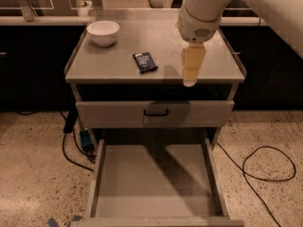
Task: Place rxbar blueberry into middle drawer
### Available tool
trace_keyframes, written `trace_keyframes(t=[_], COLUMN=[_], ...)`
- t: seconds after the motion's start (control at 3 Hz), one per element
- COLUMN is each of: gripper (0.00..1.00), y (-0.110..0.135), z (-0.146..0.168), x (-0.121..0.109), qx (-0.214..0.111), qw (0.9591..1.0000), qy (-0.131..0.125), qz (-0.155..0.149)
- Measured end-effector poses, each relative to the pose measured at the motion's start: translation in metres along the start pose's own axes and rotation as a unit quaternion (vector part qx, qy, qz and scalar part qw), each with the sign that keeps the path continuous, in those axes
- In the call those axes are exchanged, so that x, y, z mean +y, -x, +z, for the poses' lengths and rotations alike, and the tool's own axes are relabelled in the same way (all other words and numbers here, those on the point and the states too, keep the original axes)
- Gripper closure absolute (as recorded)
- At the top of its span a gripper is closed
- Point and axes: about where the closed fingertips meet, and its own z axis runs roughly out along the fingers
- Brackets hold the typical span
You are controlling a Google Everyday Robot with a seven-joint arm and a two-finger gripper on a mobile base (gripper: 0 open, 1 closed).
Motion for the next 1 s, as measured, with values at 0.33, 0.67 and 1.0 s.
trace_keyframes(t=[0.33,0.67,1.0], gripper=[0.00,0.00,0.00], y=[0.017,0.035,0.045], z=[0.018,0.036,0.051], x=[-0.016,-0.033,-0.048], qx=[-0.011,-0.022,-0.029], qw=[0.9995,0.9983,0.9970], qy=[0.014,0.022,0.030], qz=[-0.026,-0.050,-0.065])
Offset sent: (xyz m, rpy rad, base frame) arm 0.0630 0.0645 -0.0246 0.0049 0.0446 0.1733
